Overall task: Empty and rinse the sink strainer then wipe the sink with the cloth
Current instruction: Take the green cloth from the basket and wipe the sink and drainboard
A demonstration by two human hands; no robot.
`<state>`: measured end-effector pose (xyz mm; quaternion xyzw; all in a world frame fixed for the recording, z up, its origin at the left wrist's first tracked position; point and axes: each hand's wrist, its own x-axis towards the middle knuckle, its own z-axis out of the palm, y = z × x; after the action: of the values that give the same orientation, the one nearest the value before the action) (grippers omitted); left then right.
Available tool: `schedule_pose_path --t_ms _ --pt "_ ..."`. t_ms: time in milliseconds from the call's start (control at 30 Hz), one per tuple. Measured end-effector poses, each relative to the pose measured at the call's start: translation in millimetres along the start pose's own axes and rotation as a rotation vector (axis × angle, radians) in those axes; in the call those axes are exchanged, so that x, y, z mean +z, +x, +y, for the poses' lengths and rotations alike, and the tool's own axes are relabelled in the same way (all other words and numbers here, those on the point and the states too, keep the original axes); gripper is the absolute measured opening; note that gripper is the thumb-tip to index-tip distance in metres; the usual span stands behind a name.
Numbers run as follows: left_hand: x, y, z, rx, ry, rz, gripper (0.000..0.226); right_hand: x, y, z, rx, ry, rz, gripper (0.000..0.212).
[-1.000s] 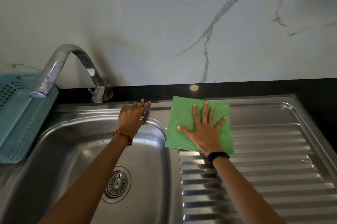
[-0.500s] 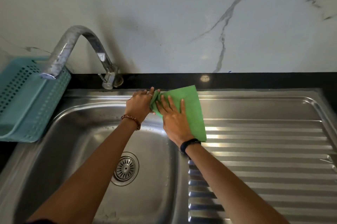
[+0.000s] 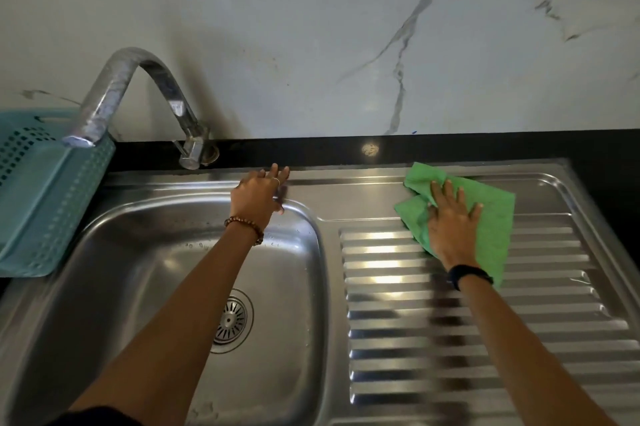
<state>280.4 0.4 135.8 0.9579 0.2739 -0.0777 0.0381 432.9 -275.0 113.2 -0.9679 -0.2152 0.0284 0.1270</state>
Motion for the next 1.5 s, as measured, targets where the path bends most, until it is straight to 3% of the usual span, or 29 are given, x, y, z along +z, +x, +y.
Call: schedule_pose_path --t_ms 267,400,533,667,767,833,900,967,1033,1167,1233,1400,1500 --pt "3.1 2.6 -6.2 0.006 -0.009 0.016 0.083 34.9 -25.1 -105.6 -0.154 -0.042 -0.007 0.053" --pt "4.6 1.5 -6.8 -0.022 -0.084 0.042 0.083 52.2 -43.0 -159.8 -0.325 -0.034 -0.041 0.056" --pt "4.7 -6.2 1.0 0.018 -0.047 0.086 0.078 53.4 -48.6 -175.0 -0.44 -0.037 -0.069 0.057" --pt "11.0 -17.1 16.4 0.029 -0.127 0.078 0.072 44.7 -48.0 -147.3 -0.499 0.011 -0.094 0.059" --pt "20.8 -32.7 34.0 0.054 -0.422 0.128 0.072 33.4 -37.9 -112.8 -0.389 0.128 -0.067 0.058" --pt "21.4 -36.4 52.1 0.158 -0.574 0.059 0.086 20.4 -24.3 -76.8 -0.284 0.177 -0.027 0.059" --pt "22.5 -34.8 74.0 0.275 -0.481 -0.114 0.112 5.9 -13.1 -31.9 -0.211 0.179 -0.007 0.06" --pt "30.8 -34.1 97.1 0.336 -0.368 -0.26 0.118 -9.6 -6.2 20.1 -0.109 0.186 0.011 0.059" --pt "41.7 -37.5 114.6 0.359 -0.335 -0.295 0.117 -24.3 -2.8 67.7 0.022 0.18 0.036 0.056" --pt "46.0 -40.1 126.5 0.321 -0.294 -0.26 0.143 -31.4 2.2 96.3 0.121 0.079 0.041 0.05" --pt "44.2 -37.8 127.4 0.314 -0.285 -0.295 0.143 -23.4 -3.4 74.7 0.054 -0.022 -0.001 0.051" --pt "38.6 -30.5 132.0 0.186 -0.166 -0.378 0.135 8.5 -27.1 -15.7 -0.463 -0.031 -0.102 0.054" --pt "34.0 -35.3 139.0 0.103 -0.095 -0.374 0.14 10.0 -23.0 -13.9 -0.537 0.037 -0.116 0.058"
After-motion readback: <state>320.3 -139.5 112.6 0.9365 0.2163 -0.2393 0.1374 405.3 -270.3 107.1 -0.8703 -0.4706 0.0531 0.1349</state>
